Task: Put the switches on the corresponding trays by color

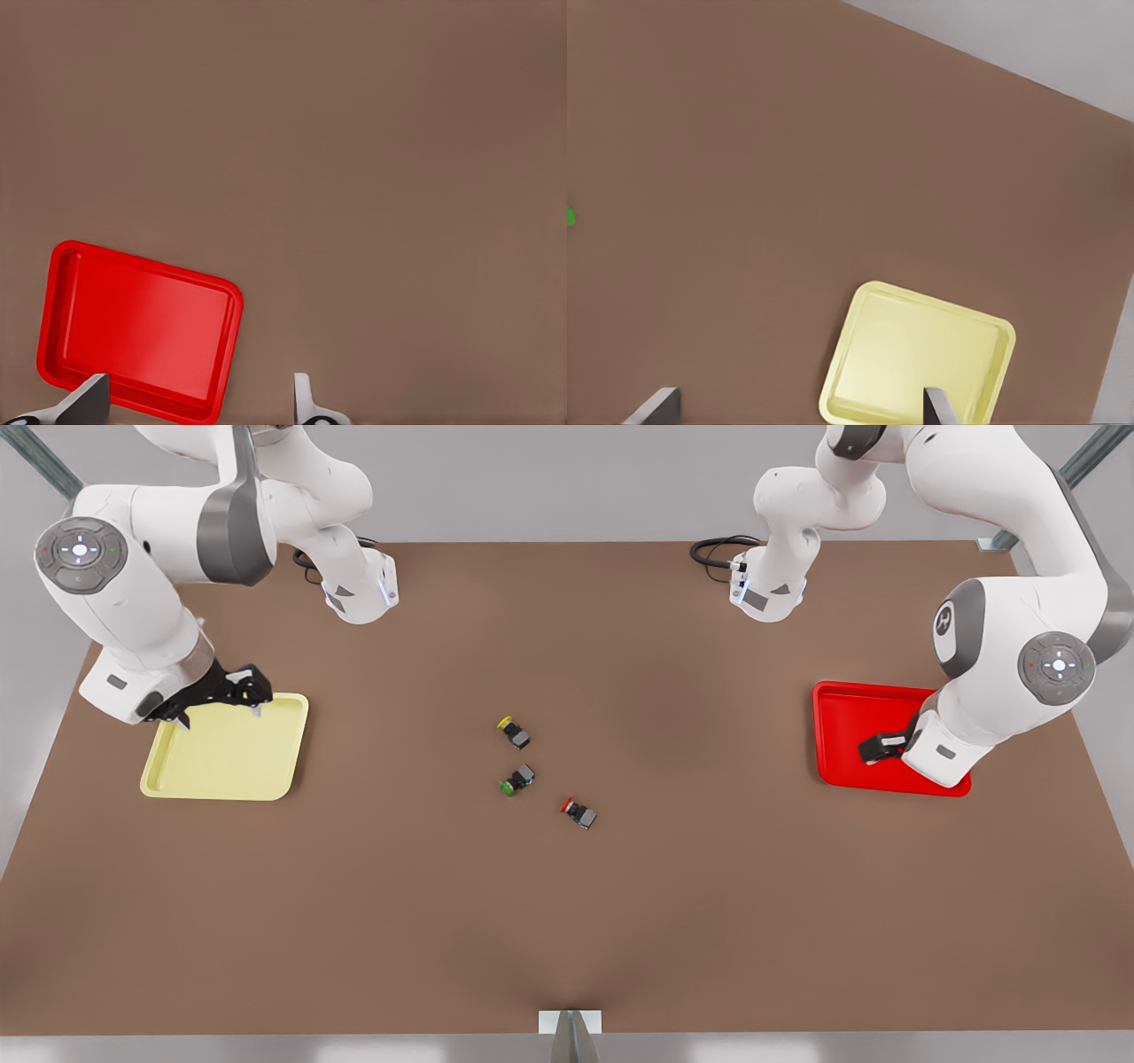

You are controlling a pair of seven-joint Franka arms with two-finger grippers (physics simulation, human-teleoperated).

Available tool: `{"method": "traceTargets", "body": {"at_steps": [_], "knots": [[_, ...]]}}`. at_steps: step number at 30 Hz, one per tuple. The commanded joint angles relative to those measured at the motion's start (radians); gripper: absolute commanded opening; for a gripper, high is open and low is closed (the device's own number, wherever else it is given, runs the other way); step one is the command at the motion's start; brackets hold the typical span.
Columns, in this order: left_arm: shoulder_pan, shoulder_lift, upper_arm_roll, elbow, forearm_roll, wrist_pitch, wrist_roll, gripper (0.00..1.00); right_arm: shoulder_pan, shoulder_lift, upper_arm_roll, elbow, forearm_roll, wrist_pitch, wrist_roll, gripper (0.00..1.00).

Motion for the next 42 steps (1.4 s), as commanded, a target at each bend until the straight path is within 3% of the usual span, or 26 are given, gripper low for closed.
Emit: {"method": "traceTargets", "body": {"at_steps": [1, 3, 5, 8, 10, 15, 17, 20, 22, 27, 30, 37, 42], "knots": [[-0.001, 0.000, 0.000, 0.000, 0.000, 0.000, 0.000, 1.00, -0.003, 0.000, 0.000, 0.000, 0.000, 0.000, 0.000, 1.00], [-0.004, 0.003, 0.000, 0.000, 0.003, -0.003, 0.002, 1.00, 0.014, 0.021, 0.004, -0.012, 0.005, 0.002, 0.006, 1.00], [-0.008, 0.006, -0.020, 0.000, 0.005, -0.020, -0.001, 1.00, 0.146, 0.119, 0.009, -0.012, 0.164, 0.017, 0.047, 1.00], [-0.019, 0.035, -0.082, 0.005, 0.020, -0.018, -0.112, 1.00, 0.404, 0.224, 0.012, -0.014, 0.199, 0.098, 0.287, 1.00], [-0.070, 0.079, -0.086, 0.025, 0.021, -0.016, -0.125, 1.00, 0.461, 0.265, 0.018, -0.047, 0.227, 0.167, 0.313, 1.00], [-0.182, 0.162, -0.091, 0.023, 0.009, 0.019, -0.161, 1.00, 0.462, 0.302, 0.078, -0.184, 0.227, 0.366, 0.322, 1.00], [-0.205, 0.197, -0.091, 0.025, 0.008, 0.065, -0.202, 1.00, 0.453, 0.219, 0.107, -0.405, 0.227, 0.569, 0.305, 1.00], [-0.240, 0.326, -0.089, 0.186, 0.009, 0.072, -0.362, 1.00, 0.453, 0.196, 0.132, -0.578, 0.227, 0.745, 0.307, 1.00], [-0.245, 0.418, -0.089, 0.273, 0.009, 0.111, -0.412, 1.00, 0.462, 0.239, 0.136, -0.597, 0.226, 0.782, 0.311, 1.00], [-0.246, 0.481, -0.088, 0.257, 0.014, 0.189, -0.451, 1.00, 0.461, 0.155, 0.191, -0.775, 0.212, 0.936, 0.316, 1.00], [-0.209, 0.484, -0.088, 0.218, 0.015, 0.218, -0.455, 1.00, 0.461, 0.213, 0.201, -0.767, 0.212, 0.986, 0.324, 1.00], [-0.353, 0.509, -0.091, 0.226, 0.000, 0.230, -0.564, 1.00, 0.448, 0.294, 0.199, -0.758, 0.212, 0.997, 0.324, 1.00], [-0.375, 0.518, -0.091, 0.226, -0.043, 0.244, -0.629, 1.00, 0.455, 0.370, 0.199, -0.690, 0.212, 0.997, 0.324, 1.00]]}}
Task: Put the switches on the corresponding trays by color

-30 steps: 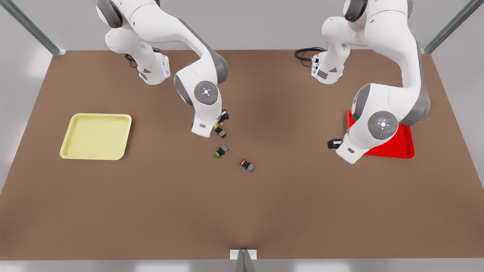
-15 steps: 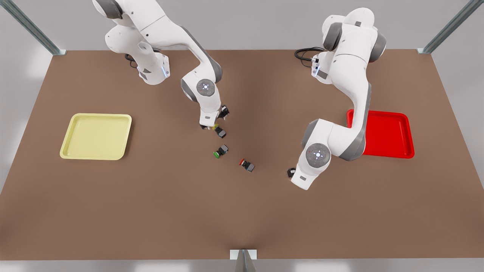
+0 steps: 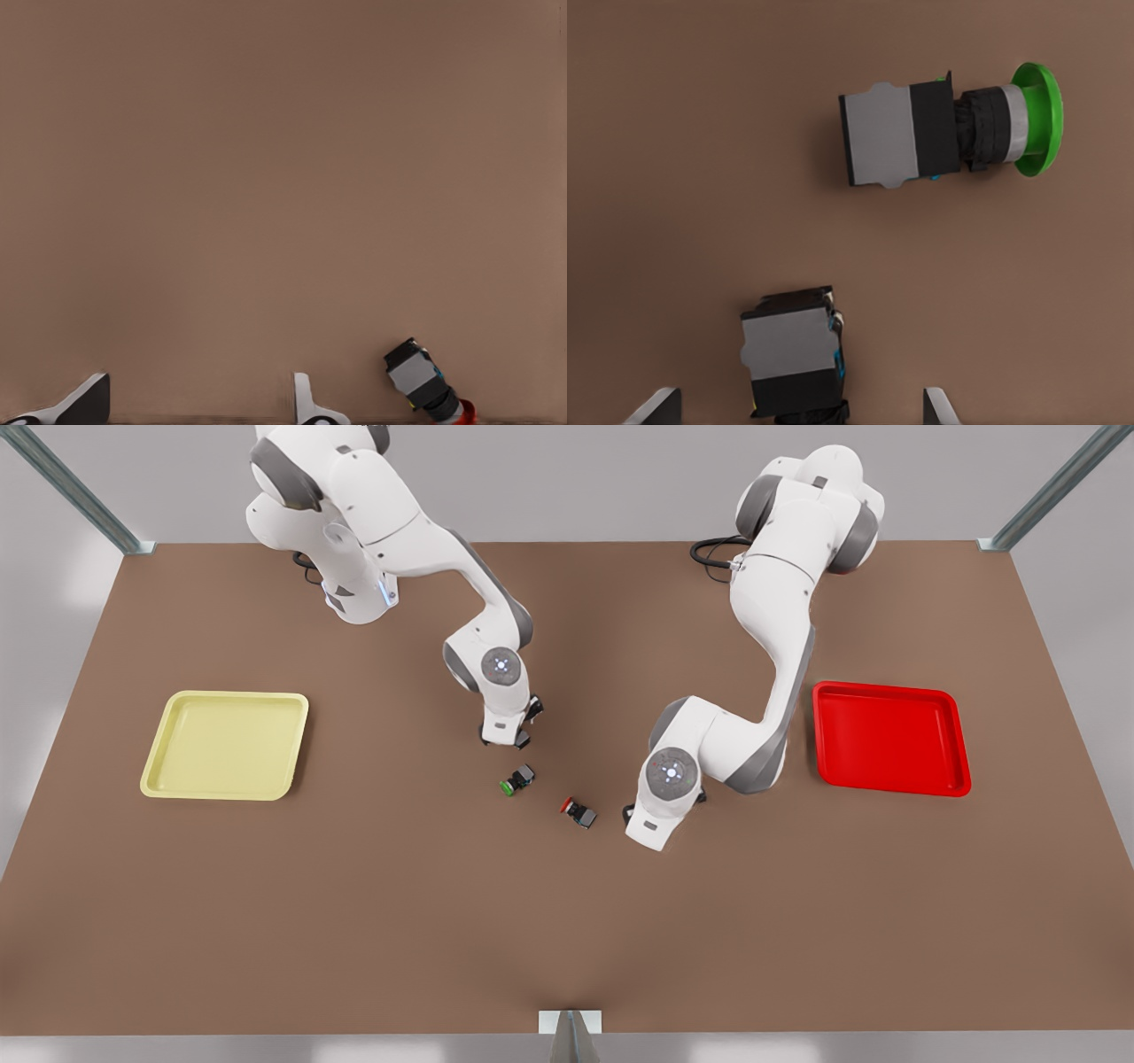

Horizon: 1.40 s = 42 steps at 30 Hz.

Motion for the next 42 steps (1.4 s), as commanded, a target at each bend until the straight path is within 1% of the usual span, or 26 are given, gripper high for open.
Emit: {"method": "traceTargets", "body": {"at_steps": [1, 4, 5, 7, 10, 11, 12, 13, 15, 16, 18, 20, 23, 25, 28, 31, 36, 42], "knots": [[-0.006, 0.005, 0.000, -0.001, -0.018, 0.002, 0.000, 1.00, 0.000, 0.004, -0.001, 0.000, 0.000, 0.001, 0.000, 1.00], [-0.020, 0.037, 0.000, -0.007, -0.034, 0.095, -0.017, 1.00, 0.000, 0.028, 0.000, -0.001, 0.000, 0.030, 0.000, 1.00], [-0.035, 0.076, 0.002, -0.004, -0.031, 0.100, -0.046, 1.00, 0.000, 0.028, 0.000, -0.003, 0.000, 0.028, 0.002, 1.00], [-0.058, 0.133, 0.002, 0.007, -0.032, 0.169, -0.132, 1.00, 0.002, 0.031, 0.000, -0.003, 0.000, 0.028, 0.002, 1.00], [-0.120, 0.194, 0.009, 0.022, -0.029, 0.264, -0.286, 1.00, 0.002, 0.033, 0.002, -0.002, 0.000, 0.028, 0.002, 1.00], [-0.132, 0.195, 0.009, 0.027, -0.031, 0.270, -0.312, 1.00, 0.002, 0.033, 0.002, -0.002, 0.000, 0.027, 0.002, 0.94], [-0.135, 0.205, 0.009, 0.044, -0.031, 0.270, -0.352, 1.00, 0.002, 0.033, 0.002, -0.002, 0.000, 0.027, 0.002, 0.77], [-0.135, 0.203, 0.009, 0.055, -0.031, 0.269, -0.358, 1.00, 0.002, 0.037, 0.002, 0.000, 0.000, 0.027, 0.002, 0.68], [-0.133, 0.202, 0.009, 0.055, -0.031, 0.269, -0.358, 1.00, 0.002, 0.039, 0.002, 0.000, 0.000, 0.027, 0.002, 0.68], [-0.129, 0.202, 0.009, 0.053, -0.032, 0.269, -0.346, 1.00, 0.002, 0.039, 0.002, 0.000, 0.000, 0.025, 0.002, 0.65], [-0.136, 0.215, 0.009, 0.055, -0.031, 0.296, -0.356, 1.00, 0.002, 0.039, 0.002, 0.006, 0.000, 0.025, 0.002, 0.64], [-0.163, 0.272, 0.020, 0.150, -0.031, 0.296, -0.408, 1.00, 0.002, 0.048, 0.002, 0.018, 0.000, 0.025, 0.000, 0.64], [-0.163, 0.272, 0.020, 0.151, -0.031, 0.296, -0.427, 1.00, 0.002, 0.050, 0.002, 0.020, 0.000, 0.025, 0.000, 0.62], [-0.162, 0.274, 0.018, 0.151, -0.032, 0.301, -0.459, 1.00, 0.002, 0.050, 0.002, 0.020, 0.000, 0.025, 0.000, 0.57], [-0.161, 0.272, 0.018, 0.137, -0.032, 0.318, -0.508, 1.00, 0.002, 0.050, 0.002, 0.020, 0.000, 0.024, -0.002, 0.56], [-0.159, 0.232, 0.015, 0.051, -0.026, 0.319, -0.454, 1.00, 0.003, 0.050, 0.002, 0.020, 0.000, 0.024, -0.002, 0.55], [-0.163, 0.237, 0.012, 0.053, -0.034, 0.321, -0.457, 1.00, 0.003, 0.050, 0.002, 0.022, 0.000, 0.025, -0.002, 0.55], [-0.166, 0.257, 0.011, 0.051, -0.037, 0.376, -0.470, 1.00, -0.001, 0.031, 0.002, 0.026, 0.000, 0.010, -0.005, 0.55]]}}
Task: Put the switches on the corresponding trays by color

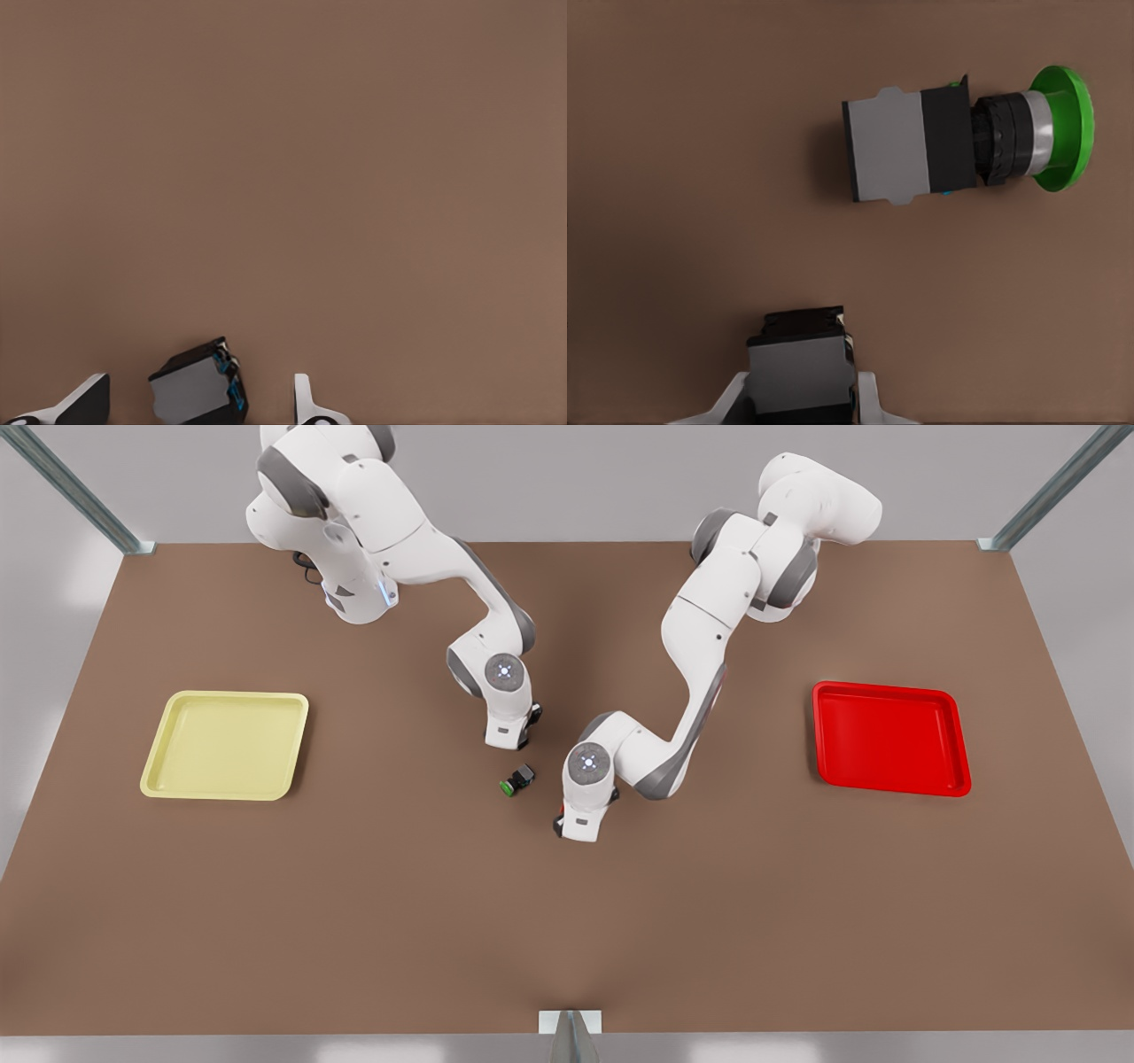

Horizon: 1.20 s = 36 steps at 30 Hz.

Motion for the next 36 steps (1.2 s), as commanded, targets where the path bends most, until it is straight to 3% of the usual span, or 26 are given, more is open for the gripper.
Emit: {"method": "traceTargets", "body": {"at_steps": [1, 15, 16, 19, 21, 27, 31, 36], "knots": [[0.000, 0.000, 0.002, 0.001, -0.001, 0.000, 0.000, 1.00, -0.002, 0.001, 0.000, 0.000, 0.000, 0.000, -0.001, 0.55], [-0.014, -0.002, 0.002, -0.051, -0.008, 0.052, -0.009, 0.98, 0.000, 0.022, 0.000, 0.014, 0.000, 0.005, 0.001, 0.55], [-0.014, -0.002, 0.000, -0.051, -0.008, 0.052, -0.009, 0.96, 0.000, 0.022, 0.000, 0.015, 0.000, 0.003, 0.001, 0.55], [-0.018, -0.002, 0.000, -0.049, -0.009, 0.052, -0.015, 0.75, 0.000, 0.021, 0.000, 0.014, 0.000, 0.003, 0.002, 0.53], [-0.018, -0.002, 0.000, -0.049, -0.009, 0.051, -0.015, 0.70, 0.000, 0.021, 0.000, 0.014, 0.000, 0.003, 0.001, 0.53], [-0.018, -0.002, 0.000, -0.049, -0.009, 0.051, -0.017, 0.69, -0.003, 0.004, 0.000, 0.012, 0.000, 0.000, 0.005, 0.53], [-0.018, -0.003, 0.000, -0.048, -0.009, 0.049, -0.015, 0.58, -0.003, 0.007, 0.000, 0.012, 0.000, 0.002, 0.002, 0.53], [-0.020, -0.005, 0.000, -0.048, -0.009, 0.044, -0.013, 0.55, -0.003, 0.021, 0.000, 0.015, 0.000, 0.009, -0.004, 0.54]]}}
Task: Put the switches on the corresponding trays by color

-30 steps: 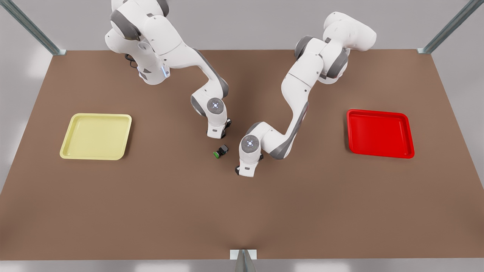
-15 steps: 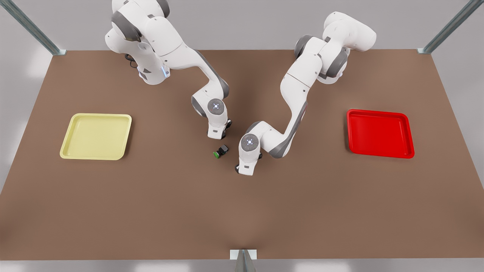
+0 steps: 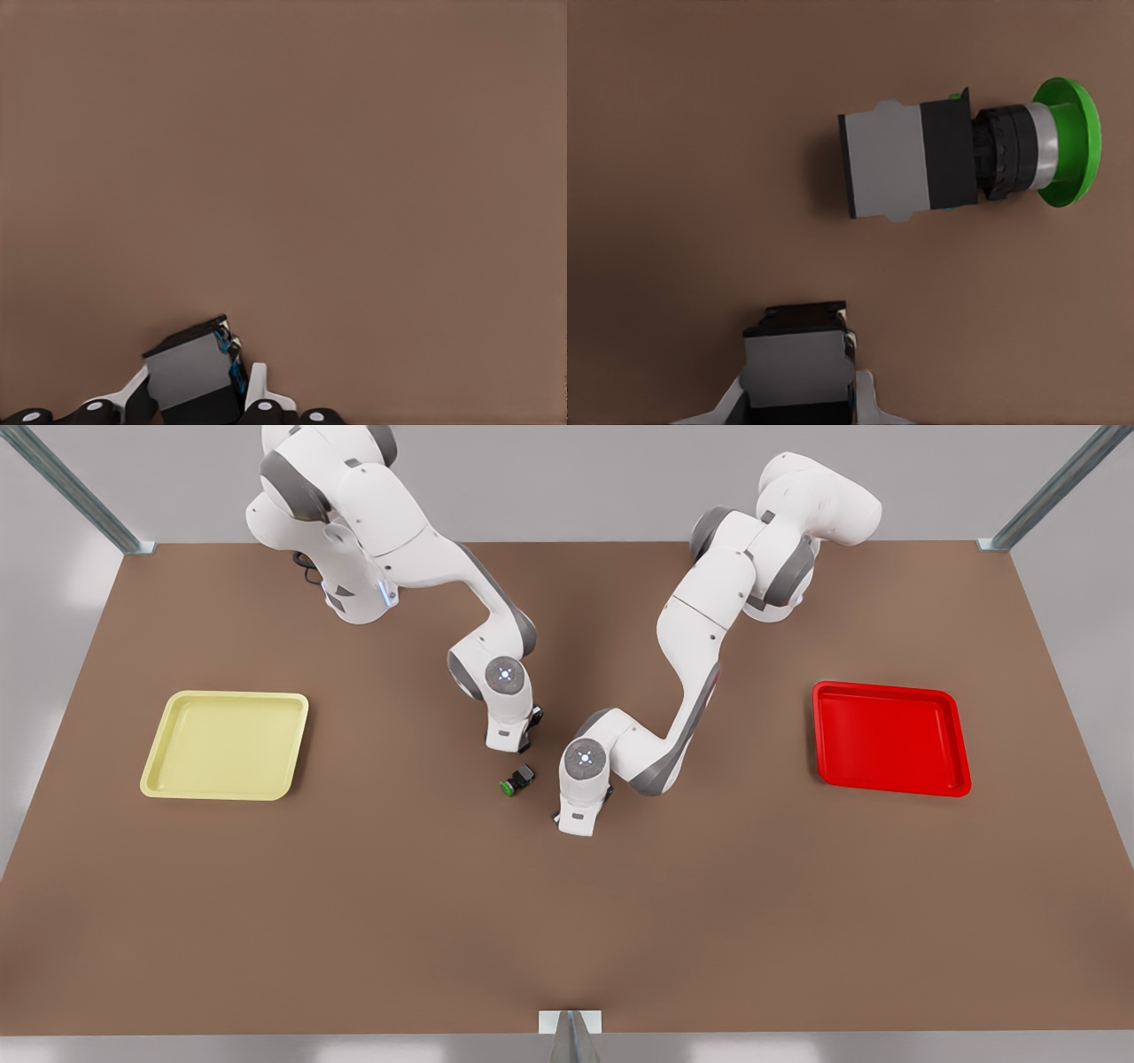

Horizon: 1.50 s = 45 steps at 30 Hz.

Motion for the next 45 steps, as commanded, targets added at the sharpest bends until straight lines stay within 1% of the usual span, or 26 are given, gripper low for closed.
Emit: {"method": "traceTargets", "body": {"at_steps": [1, 6, 7, 8, 9, 11, 12, 13, 19, 21, 26, 28, 30, 32, 34, 35, 36, 37, 39, 41, 42, 43, 44, 45], "knots": [[-0.001, 0.000, 0.000, 0.002, 0.000, 0.000, -0.002, 0.55, 0.000, 0.002, 0.000, 0.000, 0.000, 0.001, -0.001, 0.54], [0.001, 0.000, 0.000, 0.000, 0.000, 0.000, 0.000, 0.55, -0.002, 0.004, 0.000, 0.006, 0.000, -0.001, 0.000, 0.54], [0.001, 0.000, 0.000, 0.000, 0.000, 0.000, 0.000, 0.55, -0.002, 0.004, 0.000, 0.006, 0.000, -0.002, 0.002, 0.53], [0.001, 0.000, 0.000, 0.000, 0.000, 0.000, 0.000, 0.55, -0.002, 0.004, 0.000, 0.006, 0.000, -0.001, 0.002, 0.50], [0.001, 0.001, 0.000, 0.000, 0.000, 0.000, 0.000, 0.52, -0.002, 0.004, 0.000, 0.008, 0.000, -0.001, 0.003, 0.50], [0.001, 0.000, 0.000, 0.000, 0.000, 0.000, 0.000, 0.52, -0.002, 0.004, 0.000, 0.008, 0.000, -0.001, 0.003, 0.50], [0.001, 0.000, 0.000, 0.002, 0.000, 0.000, 0.000, 0.52, -0.002, 0.006, 0.000, 0.008, 0.000, 0.001, 0.002, 0.46], [0.001, -0.002, 0.000, 0.002, 0.000, -0.003, 0.000, 0.52, -0.003, 0.004, 0.000, 0.008, 0.000, -0.001, 0.000, 0.46], [0.022, -0.045, -0.002, 0.006, -0.001, -0.037, 0.006, 0.53, -0.003, -0.031, 0.000, -0.001, 0.000, -0.010, 0.006, 0.46], [0.070, -0.084, -0.002, 0.002, -0.003, -0.085, 0.048, 0.53, -0.012, -0.111, 0.000, -0.006, 0.000, -0.139, 0.002, 0.46], [0.231, -0.213, -0.005, -0.014, -0.027, -0.275, 0.317, 0.53, -0.118, -0.191, -0.002, -0.003, 0.000, -0.245, -0.012, 0.47], [0.308, -0.261, -0.003, -0.046, -0.057, -0.327, 0.468, 0.53, -0.207, -0.217, -0.009, -0.003, 0.000, -0.285, -0.049, 0.47], [0.386, -0.301, -0.003, -0.098, -0.057, -0.333, 0.600, 0.53, -0.319, -0.221, -0.020, -0.003, -0.003, -0.305, -0.078, 0.47], [0.443, -0.359, -0.002, -0.187, -0.055, -0.319, 0.702, 0.53, -0.414, -0.223, -0.084, -0.004, -0.003, -0.332, -0.159, 0.47], [0.501, -0.396, -0.002, -0.242, -0.053, -0.316, 0.788, 0.53, -0.477, -0.217, -0.236, -0.004, -0.006, -0.349, -0.348, 0.47], [0.518, -0.402, -0.002, -0.256, -0.050, -0.310, 0.821, 0.53, -0.495, -0.212, -0.293, -0.003, -0.035, -0.347, -0.399, 0.47], [0.535, -0.413, -0.002, -0.290, -0.046, -0.287, 0.853, 0.53, -0.529, -0.223, -0.313, -0.009, -0.071, -0.377, -0.426, 0.47], [0.555, -0.456, 0.000, -0.360, -0.043, -0.256, 0.888, 0.53, -0.551, -0.241, -0.337, -0.020, -0.120, -0.427, -0.431, 0.47], [0.571, -0.572, 0.000, -0.523, -0.037, -0.215, 0.899, 0.53, -0.584, -0.241, -0.388, -0.064, -0.186, -0.461, -0.437, 0.47], [0.578, -0.669, 0.000, -0.633, -0.037, -0.216, 0.908, 0.53, -0.620, -0.223, -0.405, -0.064, -0.229, -0.483, -0.439, 0.47], [0.590, -0.713, 0.000, -0.684, -0.037, -0.216, 0.930, 0.53, -0.634, -0.203, -0.407, -0.063, -0.238, -0.469, -0.439, 0.51], [0.607, -0.758, 0.000, -0.745, -0.037, -0.213, 0.952, 0.53, -0.635, -0.188, -0.416, -0.061, -0.238, -0.466, -0.437, 0.70], [0.637, -0.793, 0.000, -0.785, -0.035, -0.207, 0.982, 0.53, -0.640, -0.186, -0.420, -0.061, -0.242, -0.447, -0.445, 1.00], [0.668, -0.816, 0.000, -0.816, -0.032, -0.210, 1.025, 0.54, -0.641, -0.186, -0.420, -0.060, -0.242, -0.447, -0.446, 1.00]]}}
